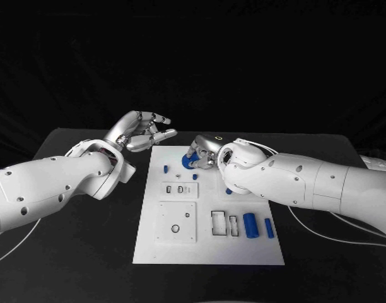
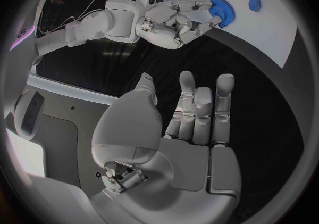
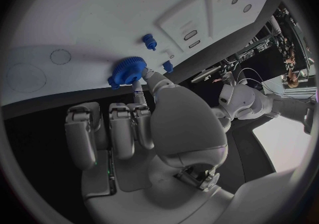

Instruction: Assemble the parts on the task board

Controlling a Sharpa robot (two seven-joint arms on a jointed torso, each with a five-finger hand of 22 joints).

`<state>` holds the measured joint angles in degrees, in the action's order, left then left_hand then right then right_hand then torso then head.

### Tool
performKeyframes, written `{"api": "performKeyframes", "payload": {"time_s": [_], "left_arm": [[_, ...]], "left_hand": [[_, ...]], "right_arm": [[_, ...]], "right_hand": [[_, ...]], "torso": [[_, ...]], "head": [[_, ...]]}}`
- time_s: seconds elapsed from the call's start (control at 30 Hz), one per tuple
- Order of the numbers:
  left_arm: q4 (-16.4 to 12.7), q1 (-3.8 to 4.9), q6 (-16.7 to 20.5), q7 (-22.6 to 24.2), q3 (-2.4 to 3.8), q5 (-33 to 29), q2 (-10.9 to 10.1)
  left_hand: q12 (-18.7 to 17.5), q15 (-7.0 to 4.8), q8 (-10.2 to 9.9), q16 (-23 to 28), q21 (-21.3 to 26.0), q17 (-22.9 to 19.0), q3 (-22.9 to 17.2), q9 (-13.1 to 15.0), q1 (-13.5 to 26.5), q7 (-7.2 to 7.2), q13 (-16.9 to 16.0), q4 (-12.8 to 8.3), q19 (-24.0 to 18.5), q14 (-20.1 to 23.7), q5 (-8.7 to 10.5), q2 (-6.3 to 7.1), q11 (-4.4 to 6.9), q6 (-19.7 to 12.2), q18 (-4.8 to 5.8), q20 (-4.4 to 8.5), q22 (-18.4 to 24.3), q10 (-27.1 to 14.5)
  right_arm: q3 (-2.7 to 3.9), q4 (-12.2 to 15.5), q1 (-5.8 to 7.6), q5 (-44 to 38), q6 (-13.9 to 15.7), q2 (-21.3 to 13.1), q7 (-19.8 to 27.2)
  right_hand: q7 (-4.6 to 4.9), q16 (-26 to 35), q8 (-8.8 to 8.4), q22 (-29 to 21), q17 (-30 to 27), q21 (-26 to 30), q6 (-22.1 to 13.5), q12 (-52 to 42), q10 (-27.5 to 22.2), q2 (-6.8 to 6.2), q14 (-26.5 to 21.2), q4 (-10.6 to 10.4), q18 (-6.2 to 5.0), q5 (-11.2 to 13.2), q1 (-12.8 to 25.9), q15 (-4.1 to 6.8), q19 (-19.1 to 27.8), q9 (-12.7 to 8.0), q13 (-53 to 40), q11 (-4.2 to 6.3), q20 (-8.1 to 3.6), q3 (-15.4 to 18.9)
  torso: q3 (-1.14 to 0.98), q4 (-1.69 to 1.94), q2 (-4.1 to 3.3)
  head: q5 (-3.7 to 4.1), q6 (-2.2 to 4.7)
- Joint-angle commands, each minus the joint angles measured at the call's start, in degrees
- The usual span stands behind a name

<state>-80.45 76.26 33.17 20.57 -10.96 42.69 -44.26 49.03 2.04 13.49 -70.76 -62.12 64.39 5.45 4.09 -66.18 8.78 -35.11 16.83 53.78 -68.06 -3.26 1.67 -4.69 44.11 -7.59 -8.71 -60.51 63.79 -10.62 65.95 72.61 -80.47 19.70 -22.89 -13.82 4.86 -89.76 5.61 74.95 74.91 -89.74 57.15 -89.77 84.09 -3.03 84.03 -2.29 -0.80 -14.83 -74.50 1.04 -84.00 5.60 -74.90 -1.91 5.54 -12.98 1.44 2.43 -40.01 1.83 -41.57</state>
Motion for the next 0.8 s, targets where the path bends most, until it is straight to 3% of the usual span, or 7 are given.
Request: {"api": "performKeyframes", "payload": {"time_s": [0.03,0.8], "left_arm": [[-0.06,0.08,-0.29,0.43,0.06,0.14,0.13],[0.35,0.08,-0.37,0.42,0.05,0.14,0.32]], "left_hand": [[-0.22,-0.04,-0.21,0.18,0.31,0.08,0.22,-0.06,-0.18,0.08,0.07,-0.1,-0.22,0.33,0.33,-0.59,0.02,0.44,-0.34,-0.06,-0.07,0.28],[-0.23,-0.04,-0.28,0.18,0.35,0.09,0.28,-0.06,-0.23,0.08,0.07,-0.1,-0.22,0.33,0.33,-0.64,0.02,0.46,-0.34,-0.06,-0.09,0.3]], "right_arm": [[-0.2,0.04,-0.27,-2.56,-1.96,-0.1,-2.79],[-0.2,0.56,-0.3,-5.49,-2.58,-0.44,-4.65]], "right_hand": [[0.55,-0.24,-0.25,15.05,15.09,-0.26,0.1,-0.23,5.91,0.13,5.97,-0.12,0.8,0.3,0.65,0.27,-6.0,0.03,-15.1,-0.17,-0.39,-0.34],[0.9,-0.24,-0.23,15.05,15.09,-0.26,0.59,-0.23,5.91,0.09,5.97,-0.1,0.8,0.21,0.81,0.1,-6.0,0.01,-15.1,-0.48,-0.31,-0.36]], "torso": [[-0.01,0.05,0.01],[-0.01,0.02,0.01]], "head": [[0.04,-0.01],[0.09,-0.01]]}}
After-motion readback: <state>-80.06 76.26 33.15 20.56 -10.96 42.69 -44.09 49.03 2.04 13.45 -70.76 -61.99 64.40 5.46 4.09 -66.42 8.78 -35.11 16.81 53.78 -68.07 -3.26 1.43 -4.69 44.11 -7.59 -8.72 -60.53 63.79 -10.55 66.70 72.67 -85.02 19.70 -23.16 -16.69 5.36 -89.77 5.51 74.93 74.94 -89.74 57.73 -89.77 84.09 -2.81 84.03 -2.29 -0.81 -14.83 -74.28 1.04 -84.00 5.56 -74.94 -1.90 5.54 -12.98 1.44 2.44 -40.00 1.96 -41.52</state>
